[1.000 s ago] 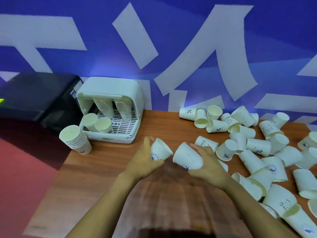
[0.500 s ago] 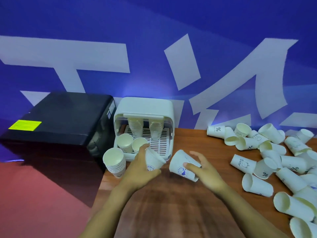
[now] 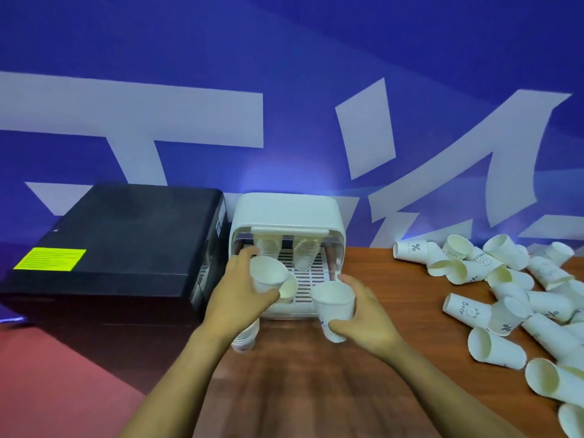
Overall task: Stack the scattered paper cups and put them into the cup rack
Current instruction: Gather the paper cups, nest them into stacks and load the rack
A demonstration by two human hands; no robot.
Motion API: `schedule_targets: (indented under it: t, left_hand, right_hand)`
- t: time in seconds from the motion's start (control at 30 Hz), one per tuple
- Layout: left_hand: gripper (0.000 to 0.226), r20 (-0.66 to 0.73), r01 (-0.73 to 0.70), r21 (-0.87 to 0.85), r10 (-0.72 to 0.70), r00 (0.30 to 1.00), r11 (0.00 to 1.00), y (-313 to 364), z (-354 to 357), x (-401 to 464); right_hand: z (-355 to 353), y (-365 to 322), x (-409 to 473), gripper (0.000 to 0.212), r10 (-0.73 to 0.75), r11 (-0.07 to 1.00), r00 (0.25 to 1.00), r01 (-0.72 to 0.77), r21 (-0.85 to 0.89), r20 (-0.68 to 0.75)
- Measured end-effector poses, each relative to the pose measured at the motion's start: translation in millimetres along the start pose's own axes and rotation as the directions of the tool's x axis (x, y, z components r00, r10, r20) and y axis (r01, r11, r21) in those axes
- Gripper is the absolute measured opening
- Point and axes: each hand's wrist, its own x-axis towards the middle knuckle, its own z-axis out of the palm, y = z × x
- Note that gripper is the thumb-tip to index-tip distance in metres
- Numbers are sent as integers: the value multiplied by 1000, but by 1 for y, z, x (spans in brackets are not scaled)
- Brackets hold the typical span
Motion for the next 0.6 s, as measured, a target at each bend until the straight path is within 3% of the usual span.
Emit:
schedule_targets:
  t: [0.1,0.2,0.37,0.6]
  left_hand:
    - [66,-49,8,125,-2,999,992,-1,-9,20]
    - [60,-39,47,141,-42,998,989,-4,-12,33]
    - [62,39,100,127,-106,994,987,-13,-3,47]
    - [62,83,126,375,-168,982,918,-27,9,68]
  right_hand:
    - [-1,-12,16,77,-58,996,998,58,-73,6]
    - [8,-24,37,73,-111,991,993,108,-75,-33]
    - [33,-36,65,73,-105,993,993,103,-50,-44]
    - [58,-34,91,72,-57,996,998,56,-65,-6]
